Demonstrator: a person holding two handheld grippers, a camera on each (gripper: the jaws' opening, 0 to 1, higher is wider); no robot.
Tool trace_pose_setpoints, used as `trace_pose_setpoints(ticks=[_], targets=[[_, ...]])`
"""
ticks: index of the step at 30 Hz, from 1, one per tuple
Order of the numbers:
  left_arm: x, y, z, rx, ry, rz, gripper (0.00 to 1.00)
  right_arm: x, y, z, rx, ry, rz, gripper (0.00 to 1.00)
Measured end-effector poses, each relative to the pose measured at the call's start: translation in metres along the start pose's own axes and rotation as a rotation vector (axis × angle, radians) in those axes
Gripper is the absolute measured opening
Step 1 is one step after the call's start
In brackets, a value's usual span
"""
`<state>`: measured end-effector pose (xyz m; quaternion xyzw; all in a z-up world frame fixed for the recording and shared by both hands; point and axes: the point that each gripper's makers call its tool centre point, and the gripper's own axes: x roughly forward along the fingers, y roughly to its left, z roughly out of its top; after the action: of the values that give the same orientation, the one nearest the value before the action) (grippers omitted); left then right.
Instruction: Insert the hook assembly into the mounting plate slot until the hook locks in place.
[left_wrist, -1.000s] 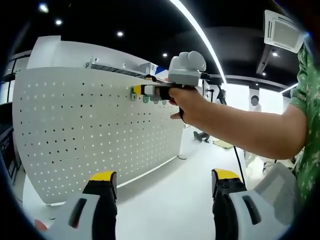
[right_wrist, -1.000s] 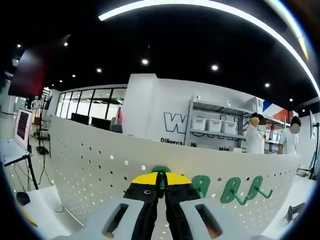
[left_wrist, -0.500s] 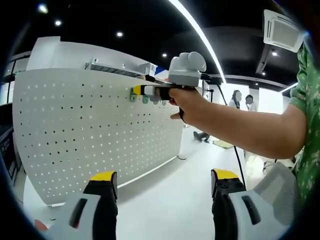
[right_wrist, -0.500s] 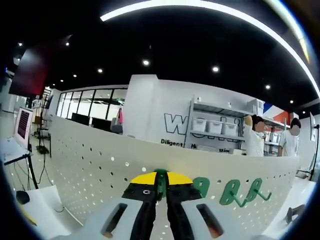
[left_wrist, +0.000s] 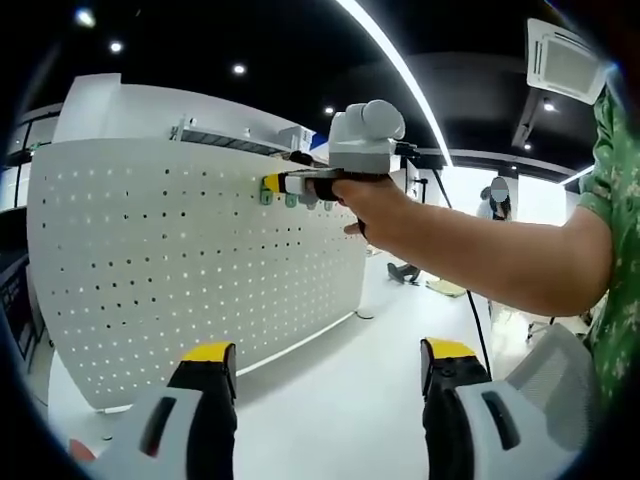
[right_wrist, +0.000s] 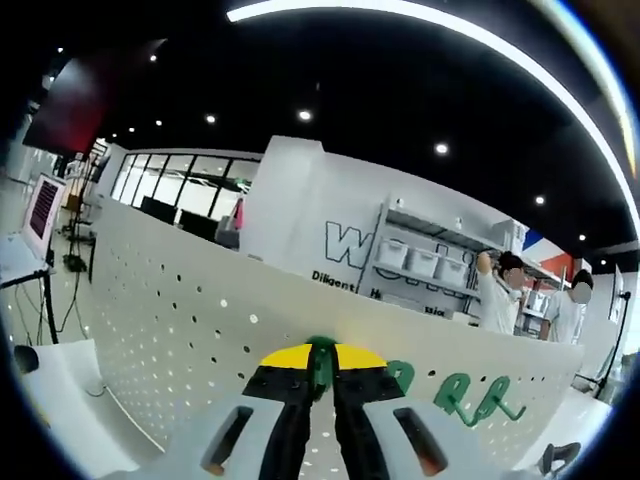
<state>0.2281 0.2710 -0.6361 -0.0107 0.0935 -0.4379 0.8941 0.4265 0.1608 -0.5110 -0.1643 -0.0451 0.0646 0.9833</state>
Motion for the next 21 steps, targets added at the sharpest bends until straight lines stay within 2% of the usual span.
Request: trace_pose_setpoints(ticks=[2, 9, 18, 21], targets=[[0.000, 0.000, 0.001, 0.002, -0.002, 0.000, 0.77, -0.002, -0.001, -0.001, 0.012, -0.007, 0.004, 0.06], [0.002, -0.002, 0.002, 0.004, -0.004, -0.005, 0.76, -0.002, -0.001, -0.017, 0.057, 0.032, 0.013, 0.06], [0.003, -0.002, 0.000, 0.006, 0.003, -0.006, 0.75, -0.004, 0.002, -0.016, 0.086, 0.019, 0.021, 0.02], [0.003, -0.002, -0.001, 0.009, 0.005, -0.008, 0.75, -0.004, 0.002, -0.016, 0.120, 0.022, 0.018, 0.02]])
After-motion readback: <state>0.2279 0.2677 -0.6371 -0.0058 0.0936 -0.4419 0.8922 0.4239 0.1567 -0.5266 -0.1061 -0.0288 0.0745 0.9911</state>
